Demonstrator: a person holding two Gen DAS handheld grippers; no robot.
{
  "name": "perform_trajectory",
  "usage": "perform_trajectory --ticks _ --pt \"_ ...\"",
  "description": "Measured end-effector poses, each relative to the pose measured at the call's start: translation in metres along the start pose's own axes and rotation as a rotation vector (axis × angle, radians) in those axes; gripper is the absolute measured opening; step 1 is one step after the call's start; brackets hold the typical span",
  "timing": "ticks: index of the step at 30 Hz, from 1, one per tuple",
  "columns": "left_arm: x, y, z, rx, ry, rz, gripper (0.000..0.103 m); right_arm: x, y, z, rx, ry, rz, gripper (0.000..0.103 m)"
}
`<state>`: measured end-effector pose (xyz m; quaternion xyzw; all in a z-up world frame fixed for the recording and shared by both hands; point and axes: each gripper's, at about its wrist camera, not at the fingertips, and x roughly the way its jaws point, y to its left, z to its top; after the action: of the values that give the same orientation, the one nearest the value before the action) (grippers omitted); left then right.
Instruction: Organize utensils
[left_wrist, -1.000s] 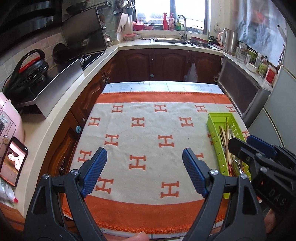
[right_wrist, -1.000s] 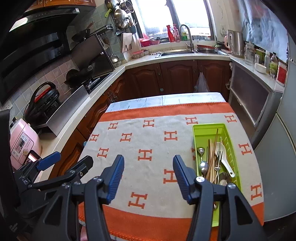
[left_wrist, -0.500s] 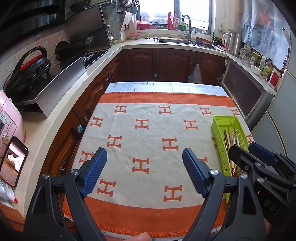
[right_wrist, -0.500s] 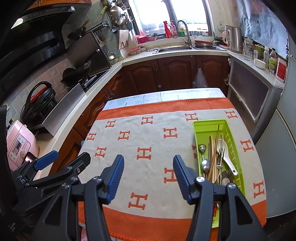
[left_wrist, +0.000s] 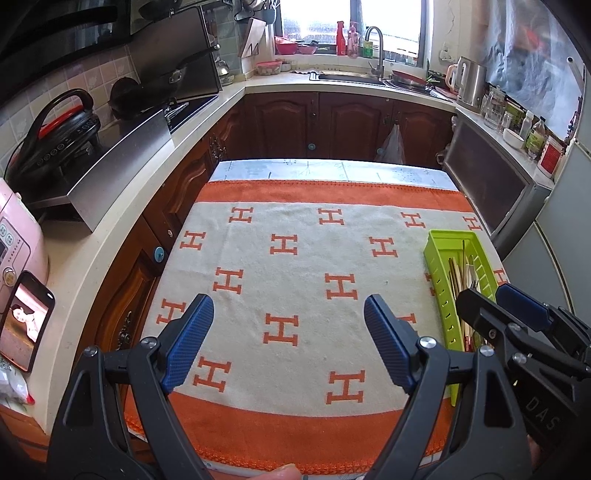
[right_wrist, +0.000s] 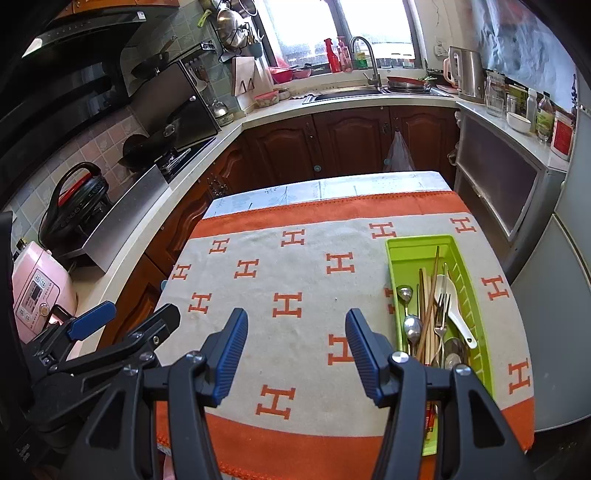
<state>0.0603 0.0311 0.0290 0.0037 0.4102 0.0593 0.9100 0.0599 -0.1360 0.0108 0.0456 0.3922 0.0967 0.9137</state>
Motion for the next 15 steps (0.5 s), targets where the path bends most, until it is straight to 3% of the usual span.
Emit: perform_trajectory --ticks 15 --pt "0.0032 -0.0002 -0.0009 0.0 0.003 -0.001 0.082 -0.0001 -0.0012 0.0 -0.001 -0.002 -0.003 0.055"
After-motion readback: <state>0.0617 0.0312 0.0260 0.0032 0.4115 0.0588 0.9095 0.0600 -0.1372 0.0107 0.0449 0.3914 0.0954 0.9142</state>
